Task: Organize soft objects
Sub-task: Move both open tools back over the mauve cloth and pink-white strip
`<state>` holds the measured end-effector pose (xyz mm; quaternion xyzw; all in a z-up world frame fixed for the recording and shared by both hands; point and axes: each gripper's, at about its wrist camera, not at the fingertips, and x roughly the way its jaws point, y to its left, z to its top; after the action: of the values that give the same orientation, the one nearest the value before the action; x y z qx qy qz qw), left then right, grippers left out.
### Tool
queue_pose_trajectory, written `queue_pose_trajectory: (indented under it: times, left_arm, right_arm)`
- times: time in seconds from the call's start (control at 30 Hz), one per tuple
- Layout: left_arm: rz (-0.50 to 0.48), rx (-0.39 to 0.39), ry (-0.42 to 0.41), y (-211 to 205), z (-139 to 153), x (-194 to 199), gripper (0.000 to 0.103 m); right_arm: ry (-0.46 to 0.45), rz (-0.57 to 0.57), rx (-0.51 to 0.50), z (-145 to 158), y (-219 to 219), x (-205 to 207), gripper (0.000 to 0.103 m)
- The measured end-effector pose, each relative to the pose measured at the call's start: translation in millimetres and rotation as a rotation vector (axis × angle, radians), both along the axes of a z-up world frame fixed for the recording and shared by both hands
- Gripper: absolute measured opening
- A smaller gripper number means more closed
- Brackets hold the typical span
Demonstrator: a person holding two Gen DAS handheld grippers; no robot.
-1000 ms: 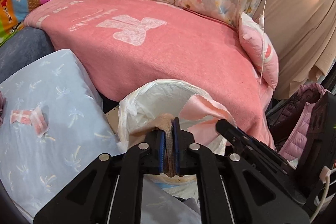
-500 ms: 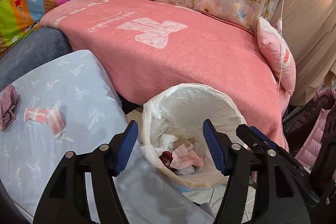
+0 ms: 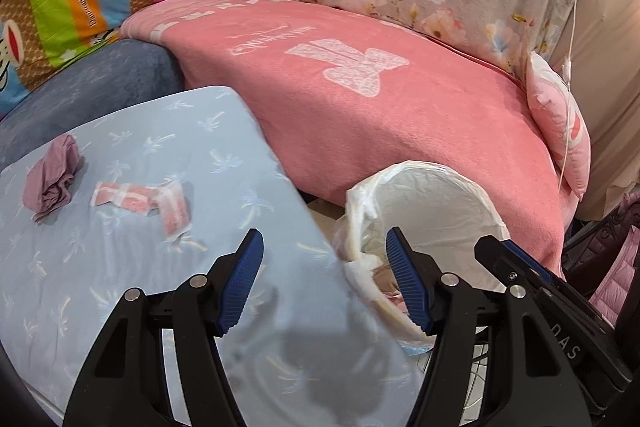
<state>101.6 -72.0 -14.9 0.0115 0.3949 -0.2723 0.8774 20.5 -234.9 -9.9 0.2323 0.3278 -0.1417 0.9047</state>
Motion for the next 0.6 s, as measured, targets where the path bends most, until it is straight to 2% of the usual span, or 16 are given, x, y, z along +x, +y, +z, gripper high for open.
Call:
queue_pose_trajectory:
  times: [0.33,0.4,0.6]
  left_arm:
    - [0.081,-0.016,0.011,45.6,-3.5,7.0,0.061]
    - [0.099,-0.022,0.016,54.9,-4.6,8.6,0.061]
    - [0.147,-0.033,0.026,84.6,-8.8,14.8,0.061]
  right_arm:
    - [0.019,0.086,-0.038,5.4,42.8,17.0,0.035]
    - [0.022,0.101,-0.047,6.2,52.8,20.3,0.039]
    - [0.036,0.151,-0.067,6.2,80.3,31.3,0.04]
